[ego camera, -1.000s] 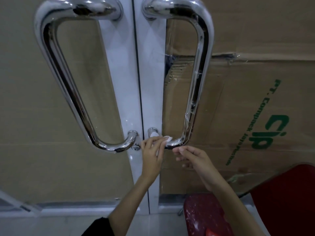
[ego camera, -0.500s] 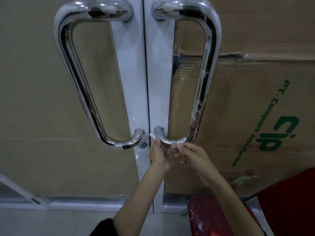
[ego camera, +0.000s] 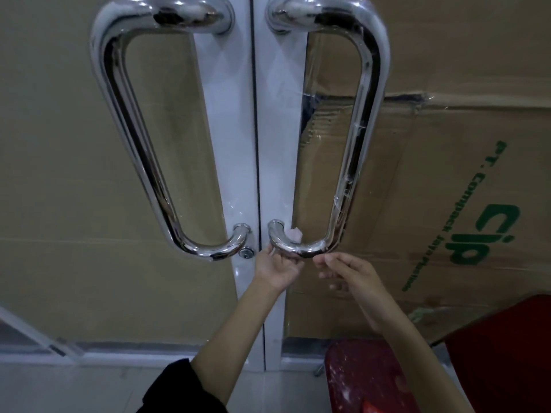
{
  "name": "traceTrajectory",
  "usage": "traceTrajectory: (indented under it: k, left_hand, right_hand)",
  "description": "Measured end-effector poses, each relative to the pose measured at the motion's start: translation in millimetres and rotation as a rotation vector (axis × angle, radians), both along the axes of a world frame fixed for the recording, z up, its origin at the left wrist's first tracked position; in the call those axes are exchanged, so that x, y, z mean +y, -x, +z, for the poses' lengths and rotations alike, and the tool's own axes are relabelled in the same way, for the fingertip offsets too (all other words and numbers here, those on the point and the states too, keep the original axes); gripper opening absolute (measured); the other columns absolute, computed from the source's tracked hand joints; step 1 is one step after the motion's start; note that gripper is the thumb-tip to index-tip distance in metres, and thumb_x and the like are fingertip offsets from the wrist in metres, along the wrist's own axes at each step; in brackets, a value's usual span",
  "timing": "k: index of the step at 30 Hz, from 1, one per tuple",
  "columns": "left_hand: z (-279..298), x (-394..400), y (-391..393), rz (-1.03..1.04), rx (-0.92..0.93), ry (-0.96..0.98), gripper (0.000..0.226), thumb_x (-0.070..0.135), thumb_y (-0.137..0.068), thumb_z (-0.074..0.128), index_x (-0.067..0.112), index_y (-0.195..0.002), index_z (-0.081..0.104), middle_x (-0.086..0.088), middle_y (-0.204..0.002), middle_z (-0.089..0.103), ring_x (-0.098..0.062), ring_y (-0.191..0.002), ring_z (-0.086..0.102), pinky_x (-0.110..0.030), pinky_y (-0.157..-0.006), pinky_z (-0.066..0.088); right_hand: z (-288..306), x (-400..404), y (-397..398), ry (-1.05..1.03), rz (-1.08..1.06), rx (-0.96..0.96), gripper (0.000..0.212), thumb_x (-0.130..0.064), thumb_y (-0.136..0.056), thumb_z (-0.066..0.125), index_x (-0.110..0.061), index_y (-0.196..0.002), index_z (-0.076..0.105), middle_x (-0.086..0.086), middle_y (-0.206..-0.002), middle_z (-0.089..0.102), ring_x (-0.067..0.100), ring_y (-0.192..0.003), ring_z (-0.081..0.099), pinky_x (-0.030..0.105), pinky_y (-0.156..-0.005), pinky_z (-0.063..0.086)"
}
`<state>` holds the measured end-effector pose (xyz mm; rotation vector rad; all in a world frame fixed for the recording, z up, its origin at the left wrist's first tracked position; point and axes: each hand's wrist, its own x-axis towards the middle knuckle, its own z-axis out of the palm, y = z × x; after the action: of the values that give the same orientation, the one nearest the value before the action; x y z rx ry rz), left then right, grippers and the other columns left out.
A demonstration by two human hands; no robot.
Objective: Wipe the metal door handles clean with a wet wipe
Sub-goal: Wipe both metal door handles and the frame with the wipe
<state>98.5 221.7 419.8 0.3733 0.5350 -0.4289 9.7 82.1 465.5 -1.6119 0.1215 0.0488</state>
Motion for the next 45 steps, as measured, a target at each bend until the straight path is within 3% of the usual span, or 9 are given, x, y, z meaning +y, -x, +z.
traceTrajectory:
  k: [5,8,11,19,25,31,36,42,45]
  left_hand:
    - [-5,-18,33,0.191,-0.082,-0.054,0.037,0.023,-0.102,0.034,0.0,-0.13,0.046,-0.014,-0.112,0.057,-0.021,-0.102,0.056,-0.034,-0.096,0.044]
    - [-11,-29,37,0.39,-0.215,-0.421,0.035,0.013,-0.098,0.046,-0.004,-0.128,0.051,-0.003,-0.102,0.064,-0.006,-0.091,0.064,-0.021,-0.087,0.052]
    - [-19,-27,32,0.469,-0.498,-0.907,0.034,0.011,-0.095,0.054,0.016,-0.128,0.056,0.006,-0.127,0.059,-0.007,-0.124,0.053,-0.021,-0.103,0.043]
    - [-38,6,31,0.162,-1.336,-1.63,0.035,0.021,-0.1,0.04,0.014,-0.132,0.053,0.002,-0.14,0.05,-0.013,-0.143,0.028,-0.02,-0.115,0.022]
    - [9,33,-21,-0.112,-1.52,-1.922,0.036,0.028,-0.101,0.037,0.014,-0.08,0.063,0.003,-0.075,0.055,-0.014,-0.078,0.051,-0.039,-0.084,0.045]
    - [-12,26,0,-0.119,-1.637,-1.803,0.04,0.035,-0.101,0.033,0.016,-0.117,0.064,0.002,-0.108,0.068,-0.01,-0.105,0.055,-0.028,-0.103,0.033]
    - [-9,19,-15,0.048,-1.423,-1.802,0.032,0.025,-0.098,0.044,0.01,-0.086,0.069,-0.002,-0.086,0.066,-0.01,-0.087,0.053,-0.04,-0.086,0.044]
    - [-36,13,3,0.26,-1.542,-1.687,0.026,0.0,-0.087,0.06,0.008,-0.11,0.069,0.004,-0.114,0.066,0.002,-0.117,0.051,-0.023,-0.105,0.037]
    - [-28,19,-1,0.314,-1.344,-1.624,0.021,0.009,-0.09,0.058,0.012,-0.107,0.071,0.006,-0.107,0.068,-0.004,-0.114,0.056,-0.023,-0.103,0.04]
  right_hand:
    - [-5,-8,3,0.005,-0.025,0.003,0.019,-0.02,-0.093,0.054,-0.014,-0.095,0.073,-0.005,-0.09,0.072,0.009,-0.081,0.062,0.022,-0.069,0.045]
    - [-7,-11,4,0.005,-0.037,0.007,0.019,-0.02,-0.093,0.054,-0.014,-0.095,0.073,-0.006,-0.089,0.072,0.009,-0.081,0.061,0.023,-0.069,0.045]
    - [-5,-10,2,0.005,-0.032,0.005,0.019,-0.02,-0.094,0.054,-0.016,-0.094,0.073,-0.006,-0.091,0.072,0.009,-0.082,0.062,0.022,-0.069,0.046]
    - [-4,6,0,0.038,0.028,0.01,0.02,-0.022,-0.095,0.052,-0.019,-0.097,0.072,-0.008,-0.094,0.072,0.006,-0.083,0.063,0.02,-0.07,0.046]
    - [-1,2,2,0.033,-0.008,0.003,0.019,-0.018,-0.095,0.052,-0.016,-0.096,0.071,-0.005,-0.094,0.071,0.009,-0.081,0.061,0.021,-0.067,0.044]
    - [-3,-13,9,0.042,-0.044,-0.002,0.021,-0.02,-0.095,0.052,-0.014,-0.098,0.072,-0.005,-0.094,0.071,0.009,-0.083,0.062,0.019,-0.067,0.045]
    - [-4,-27,13,0.032,-0.092,0.007,0.02,-0.02,-0.095,0.052,-0.017,-0.095,0.072,-0.003,-0.096,0.071,0.011,-0.085,0.061,0.023,-0.07,0.045]
    - [-8,-23,12,0.043,-0.067,0.018,0.02,-0.02,-0.095,0.052,-0.015,-0.097,0.072,-0.003,-0.094,0.071,0.011,-0.084,0.062,0.023,-0.07,0.045]
    - [-6,-18,11,0.037,-0.043,0.012,0.021,-0.019,-0.095,0.052,-0.011,-0.101,0.071,-0.004,-0.091,0.069,0.008,-0.081,0.06,0.02,-0.068,0.044]
